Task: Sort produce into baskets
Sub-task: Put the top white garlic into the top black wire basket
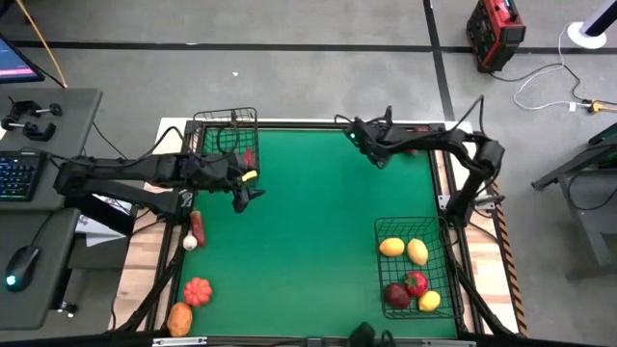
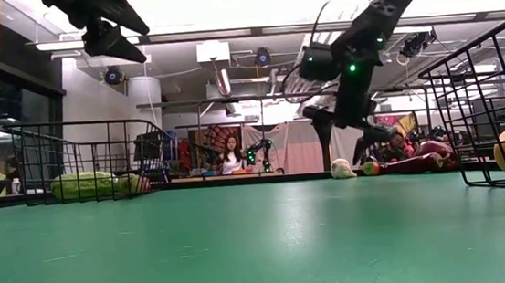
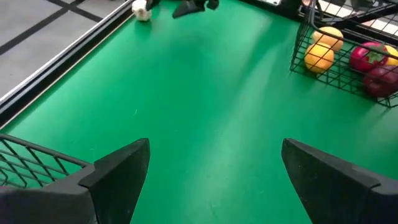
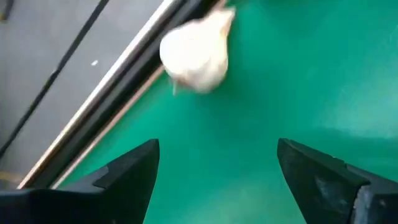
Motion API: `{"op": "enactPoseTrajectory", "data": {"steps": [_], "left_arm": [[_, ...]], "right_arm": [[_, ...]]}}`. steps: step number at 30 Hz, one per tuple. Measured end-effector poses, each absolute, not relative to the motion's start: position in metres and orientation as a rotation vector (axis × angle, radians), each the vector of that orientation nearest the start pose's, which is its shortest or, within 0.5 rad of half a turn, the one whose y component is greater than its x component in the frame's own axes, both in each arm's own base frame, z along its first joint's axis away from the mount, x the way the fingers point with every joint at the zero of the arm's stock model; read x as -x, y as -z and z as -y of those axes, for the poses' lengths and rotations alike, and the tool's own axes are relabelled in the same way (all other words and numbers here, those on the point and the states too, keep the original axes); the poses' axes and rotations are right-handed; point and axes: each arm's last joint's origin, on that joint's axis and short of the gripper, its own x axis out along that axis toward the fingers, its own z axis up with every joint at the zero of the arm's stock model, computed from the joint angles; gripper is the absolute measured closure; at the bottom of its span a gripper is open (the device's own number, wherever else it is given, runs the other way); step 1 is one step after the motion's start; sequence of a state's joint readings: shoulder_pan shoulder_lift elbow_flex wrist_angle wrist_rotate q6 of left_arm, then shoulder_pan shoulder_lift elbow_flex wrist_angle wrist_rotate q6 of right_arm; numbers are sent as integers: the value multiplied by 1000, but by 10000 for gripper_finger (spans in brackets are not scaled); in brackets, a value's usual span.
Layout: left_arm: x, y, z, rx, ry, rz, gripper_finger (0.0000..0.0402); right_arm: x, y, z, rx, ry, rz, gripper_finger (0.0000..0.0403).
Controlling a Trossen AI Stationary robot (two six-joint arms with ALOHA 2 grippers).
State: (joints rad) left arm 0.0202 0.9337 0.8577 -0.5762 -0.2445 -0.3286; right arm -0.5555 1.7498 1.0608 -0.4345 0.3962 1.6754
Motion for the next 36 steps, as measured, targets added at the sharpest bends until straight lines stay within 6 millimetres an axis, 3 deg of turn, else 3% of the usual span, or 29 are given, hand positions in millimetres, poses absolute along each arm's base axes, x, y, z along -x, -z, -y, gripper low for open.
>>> {"op": "enactPoseTrajectory", "data": {"steps": [4, 8, 20, 29, 36], "left_arm": [[-188, -299, -11, 249, -364, -600, 48], [-188, -299, -11, 272, -374, -597, 48], [-188, -299, -11, 275, -375, -596, 48], [-187, -299, -12, 265, -397, -592, 48], [-187, -299, -12, 264, -398, -592, 48]], "right_arm": [[-282, -174, 201, -1404, 1722, -169, 84], [-289, -177, 214, -1419, 1771, -35, 84], [-289, -155, 229, -1513, 1926, 87, 84], [-284, -144, 237, -1536, 1938, -7, 84], [-281, -143, 227, -1487, 1969, -169, 84]]}}
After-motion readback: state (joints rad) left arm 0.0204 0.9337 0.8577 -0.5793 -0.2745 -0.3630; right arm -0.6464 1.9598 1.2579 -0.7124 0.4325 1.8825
